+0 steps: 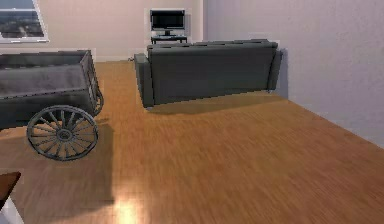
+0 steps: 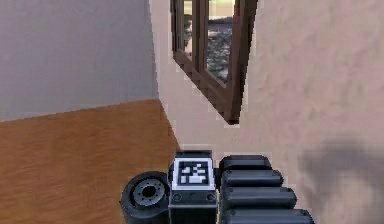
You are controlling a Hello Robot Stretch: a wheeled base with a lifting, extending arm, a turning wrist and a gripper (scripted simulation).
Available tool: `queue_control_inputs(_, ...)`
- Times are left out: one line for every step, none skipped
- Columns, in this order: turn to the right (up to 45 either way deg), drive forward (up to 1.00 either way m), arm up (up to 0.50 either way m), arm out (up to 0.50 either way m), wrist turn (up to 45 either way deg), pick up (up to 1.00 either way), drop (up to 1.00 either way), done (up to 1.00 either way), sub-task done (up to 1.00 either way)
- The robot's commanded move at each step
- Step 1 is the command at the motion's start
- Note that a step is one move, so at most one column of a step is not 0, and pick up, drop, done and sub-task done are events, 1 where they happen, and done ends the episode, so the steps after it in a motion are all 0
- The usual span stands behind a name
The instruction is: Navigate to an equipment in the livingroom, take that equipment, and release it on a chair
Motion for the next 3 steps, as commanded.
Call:
queue_control_inputs(0.0,0.05,0.0,0.0,0.0,0.0,0.0,0.0,0.0)
queue_control_inputs(-24.0,0.0,0.0,0.0,0.0,0.0,0.0,0.0,0.0)
queue_control_inputs(0.0,1.0,0.0,0.0,0.0,0.0,0.0,0.0,0.0)
